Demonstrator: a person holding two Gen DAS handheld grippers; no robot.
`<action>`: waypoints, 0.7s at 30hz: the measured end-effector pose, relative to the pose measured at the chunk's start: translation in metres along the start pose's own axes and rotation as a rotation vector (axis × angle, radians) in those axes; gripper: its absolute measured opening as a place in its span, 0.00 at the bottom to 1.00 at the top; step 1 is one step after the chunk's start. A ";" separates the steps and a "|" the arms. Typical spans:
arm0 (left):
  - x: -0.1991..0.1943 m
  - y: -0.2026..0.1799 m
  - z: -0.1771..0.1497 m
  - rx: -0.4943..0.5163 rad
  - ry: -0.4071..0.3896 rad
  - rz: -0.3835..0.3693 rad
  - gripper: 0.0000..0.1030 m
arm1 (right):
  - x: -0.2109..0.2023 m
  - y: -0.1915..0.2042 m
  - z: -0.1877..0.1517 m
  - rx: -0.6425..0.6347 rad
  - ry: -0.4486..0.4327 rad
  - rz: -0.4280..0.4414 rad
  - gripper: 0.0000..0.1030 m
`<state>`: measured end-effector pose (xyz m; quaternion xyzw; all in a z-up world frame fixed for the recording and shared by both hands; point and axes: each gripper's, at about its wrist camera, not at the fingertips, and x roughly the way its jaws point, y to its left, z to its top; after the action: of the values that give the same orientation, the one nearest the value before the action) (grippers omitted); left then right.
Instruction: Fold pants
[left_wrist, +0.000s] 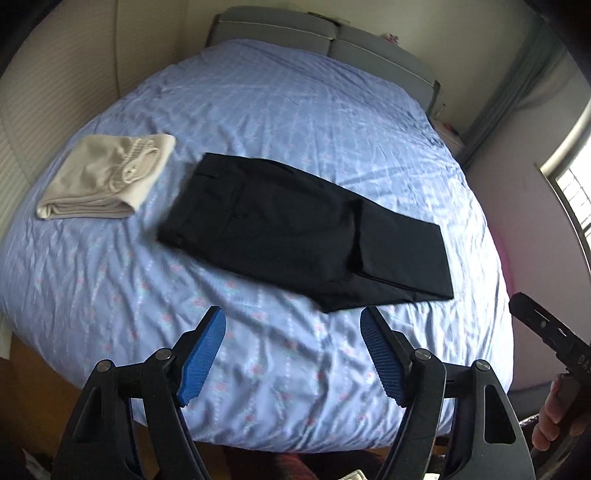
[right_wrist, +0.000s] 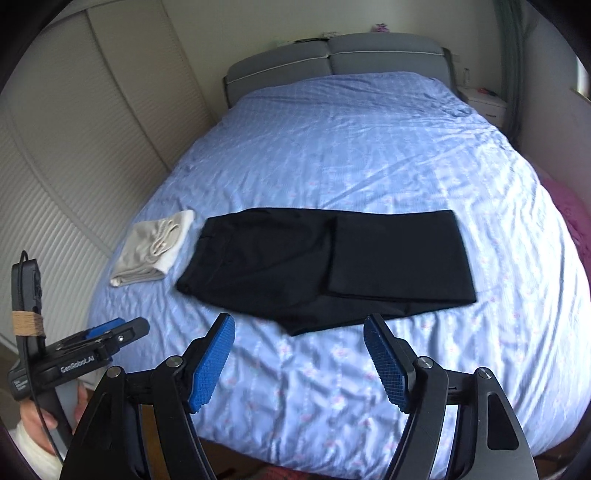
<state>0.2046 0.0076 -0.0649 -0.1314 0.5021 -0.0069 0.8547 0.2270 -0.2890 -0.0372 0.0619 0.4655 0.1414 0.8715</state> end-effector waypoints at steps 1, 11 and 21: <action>-0.001 0.013 0.003 -0.008 -0.005 -0.007 0.73 | 0.005 0.011 0.002 -0.016 0.004 0.004 0.71; 0.035 0.130 0.049 0.138 0.063 -0.062 0.70 | 0.094 0.143 0.011 -0.080 0.086 -0.004 0.71; 0.124 0.202 0.100 0.176 0.169 -0.228 0.56 | 0.186 0.218 0.031 -0.150 0.197 -0.104 0.71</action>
<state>0.3275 0.2066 -0.1721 -0.1111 0.5514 -0.1590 0.8114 0.3098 -0.0245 -0.1156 -0.0421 0.5396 0.1359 0.8298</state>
